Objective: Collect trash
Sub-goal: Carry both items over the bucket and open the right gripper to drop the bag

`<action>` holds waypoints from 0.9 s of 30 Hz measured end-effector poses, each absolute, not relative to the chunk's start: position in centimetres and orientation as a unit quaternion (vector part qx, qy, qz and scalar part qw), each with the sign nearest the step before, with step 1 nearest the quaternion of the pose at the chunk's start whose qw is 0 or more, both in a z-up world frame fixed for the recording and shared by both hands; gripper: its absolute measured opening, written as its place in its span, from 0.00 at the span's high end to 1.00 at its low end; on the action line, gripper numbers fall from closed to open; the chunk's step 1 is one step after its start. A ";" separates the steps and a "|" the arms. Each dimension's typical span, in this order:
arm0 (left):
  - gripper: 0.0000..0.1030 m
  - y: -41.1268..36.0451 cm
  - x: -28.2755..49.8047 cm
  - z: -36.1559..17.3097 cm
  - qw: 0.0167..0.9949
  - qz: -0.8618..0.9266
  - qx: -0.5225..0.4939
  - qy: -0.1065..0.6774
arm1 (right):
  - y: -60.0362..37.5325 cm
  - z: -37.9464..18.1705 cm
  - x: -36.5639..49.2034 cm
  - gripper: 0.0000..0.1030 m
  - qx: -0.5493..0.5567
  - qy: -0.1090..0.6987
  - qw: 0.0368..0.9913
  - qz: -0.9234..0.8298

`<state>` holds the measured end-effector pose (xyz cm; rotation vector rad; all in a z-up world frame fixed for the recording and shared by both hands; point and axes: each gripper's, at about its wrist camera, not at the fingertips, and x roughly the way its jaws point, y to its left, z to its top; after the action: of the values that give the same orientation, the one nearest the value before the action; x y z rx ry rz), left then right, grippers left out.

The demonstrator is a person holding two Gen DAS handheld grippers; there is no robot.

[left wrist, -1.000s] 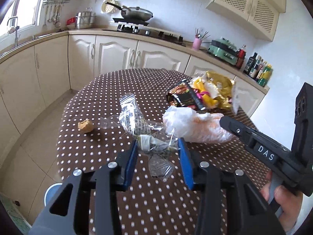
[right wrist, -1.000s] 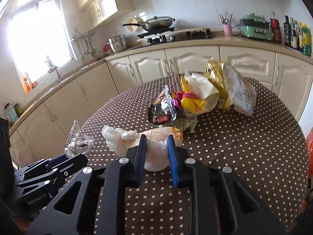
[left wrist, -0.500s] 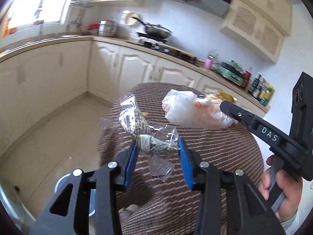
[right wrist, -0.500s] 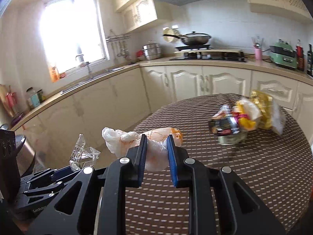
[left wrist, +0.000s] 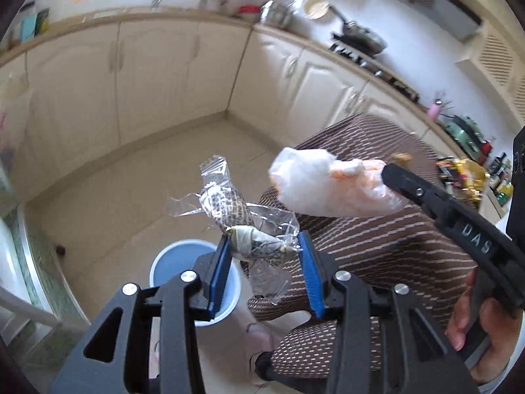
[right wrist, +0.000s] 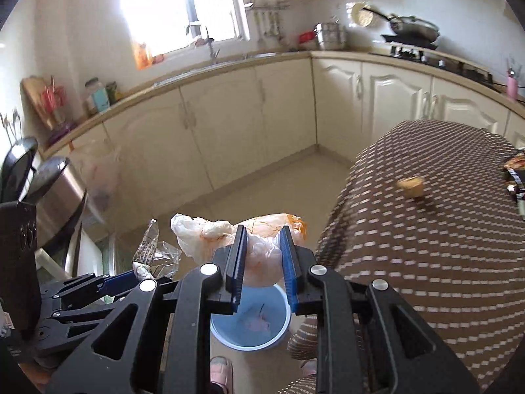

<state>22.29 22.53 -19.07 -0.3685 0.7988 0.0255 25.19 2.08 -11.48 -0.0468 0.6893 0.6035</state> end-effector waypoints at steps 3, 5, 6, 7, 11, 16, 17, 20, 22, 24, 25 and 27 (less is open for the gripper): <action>0.61 24.3 23.0 -21.6 0.895 0.025 -0.185 0.406 | 5.0 -14.5 26.4 0.81 -0.041 0.357 0.884 0.297; 0.61 25.5 23.5 -23.6 0.885 0.031 -0.195 0.421 | 6.6 -16.2 27.1 0.81 -0.051 0.370 0.879 0.298; 0.61 25.8 23.9 -24.3 0.882 0.035 -0.199 0.427 | 7.4 -17.2 27.6 0.81 -0.054 0.378 0.875 0.299; 0.61 26.4 24.1 -25.3 0.877 0.039 -0.203 0.433 | 8.0 -18.2 28.1 0.81 -0.054 0.383 0.872 0.300; 0.61 28.1 24.6 -27.9 0.866 0.049 -0.215 0.449 | 10.0 -21.5 29.8 0.72 -0.040 0.408 0.858 0.311; 0.61 29.4 25.3 -30.2 0.856 0.054 -0.223 0.463 | 11.7 -23.9 31.4 0.63 -0.051 0.429 0.848 0.308; 0.61 29.4 25.8 -30.5 0.855 0.053 -0.223 0.465 | 11.9 -24.0 31.3 0.61 -0.056 0.428 0.849 0.306; 0.61 29.1 26.7 -31.3 0.851 0.049 -0.225 0.471 | 12.1 -24.3 31.1 0.58 -0.085 0.423 0.853 0.293; 0.61 29.1 27.0 -31.9 0.848 0.048 -0.227 0.476 | 11.9 -24.5 31.0 0.54 -0.103 0.416 0.859 0.281; 0.61 29.1 27.3 -32.4 0.847 0.047 -0.227 0.479 | 11.4 -24.5 30.9 0.51 -0.114 0.408 0.864 0.272; 0.61 29.0 27.5 -32.6 0.845 0.046 -0.228 0.481 | 11.2 -24.3 30.8 0.51 -0.121 0.402 0.868 0.266; 0.61 28.5 28.3 -32.5 0.844 0.045 -0.228 0.483 | 10.8 -24.2 30.6 0.48 -0.126 0.394 0.872 0.261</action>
<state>28.31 28.48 -32.50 -0.4821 1.0199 0.0953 30.58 10.81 -24.17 -0.2640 0.8228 0.5449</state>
